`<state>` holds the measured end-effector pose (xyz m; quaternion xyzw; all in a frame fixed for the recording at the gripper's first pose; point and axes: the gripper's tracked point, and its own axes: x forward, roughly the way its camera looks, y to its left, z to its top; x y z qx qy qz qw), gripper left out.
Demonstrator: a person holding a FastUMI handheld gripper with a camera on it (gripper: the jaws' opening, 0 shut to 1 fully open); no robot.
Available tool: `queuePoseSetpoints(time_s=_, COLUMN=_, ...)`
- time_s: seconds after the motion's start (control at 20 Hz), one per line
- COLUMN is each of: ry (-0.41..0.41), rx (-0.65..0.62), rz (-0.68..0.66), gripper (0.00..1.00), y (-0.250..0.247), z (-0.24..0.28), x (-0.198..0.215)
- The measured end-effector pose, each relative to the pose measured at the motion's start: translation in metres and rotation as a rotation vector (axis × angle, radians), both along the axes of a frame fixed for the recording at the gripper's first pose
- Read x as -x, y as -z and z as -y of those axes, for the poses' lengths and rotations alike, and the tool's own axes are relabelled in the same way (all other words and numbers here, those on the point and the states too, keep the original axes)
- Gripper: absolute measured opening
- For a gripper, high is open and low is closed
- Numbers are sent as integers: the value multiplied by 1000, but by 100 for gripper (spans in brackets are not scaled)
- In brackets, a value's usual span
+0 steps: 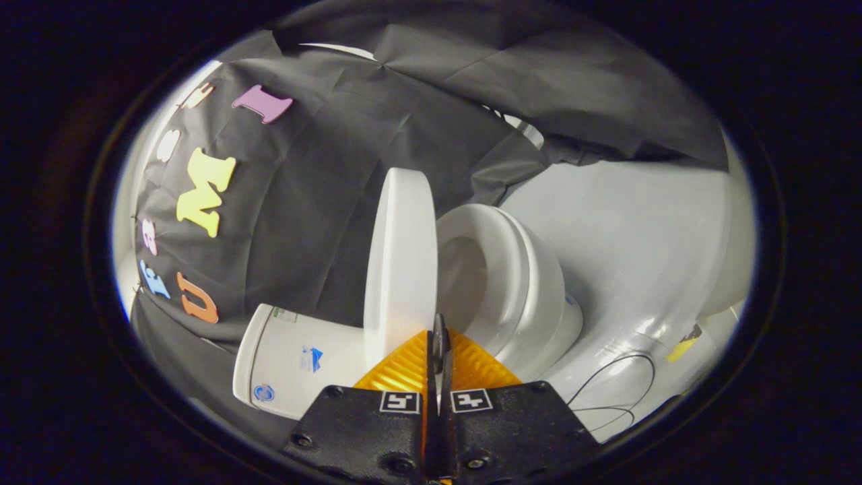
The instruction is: Open the toilet lid.
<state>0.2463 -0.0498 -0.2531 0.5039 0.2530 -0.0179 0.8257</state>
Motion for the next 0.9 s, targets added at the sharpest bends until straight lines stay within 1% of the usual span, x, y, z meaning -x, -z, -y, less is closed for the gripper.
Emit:
queuePoseSetpoints(time_s=0.6, ry=-7, rx=100, rz=53, gripper=4, y=-57, z=-26, x=-7)
queuePoseSetpoints(time_s=0.9, ry=-52, rx=208, rz=101, gripper=4, y=-88, z=-48, x=-4)
